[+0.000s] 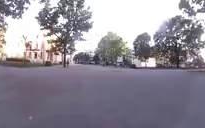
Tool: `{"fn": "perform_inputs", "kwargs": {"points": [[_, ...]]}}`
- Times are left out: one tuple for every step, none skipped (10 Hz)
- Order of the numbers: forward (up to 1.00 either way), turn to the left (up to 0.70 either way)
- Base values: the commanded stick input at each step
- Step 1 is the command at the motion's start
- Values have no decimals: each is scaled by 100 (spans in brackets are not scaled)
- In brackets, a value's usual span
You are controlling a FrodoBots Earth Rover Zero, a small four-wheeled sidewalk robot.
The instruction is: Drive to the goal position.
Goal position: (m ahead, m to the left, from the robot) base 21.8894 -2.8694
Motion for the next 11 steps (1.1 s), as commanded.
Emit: {"fn": "perform_inputs", "kwargs": {"points": [[70, 35], [70, 35], [70, 35], [70, 35], [70, 35], [70, 35], [70, 35], [70, 35], [70, 35], [70, 28], [70, 3]]}}
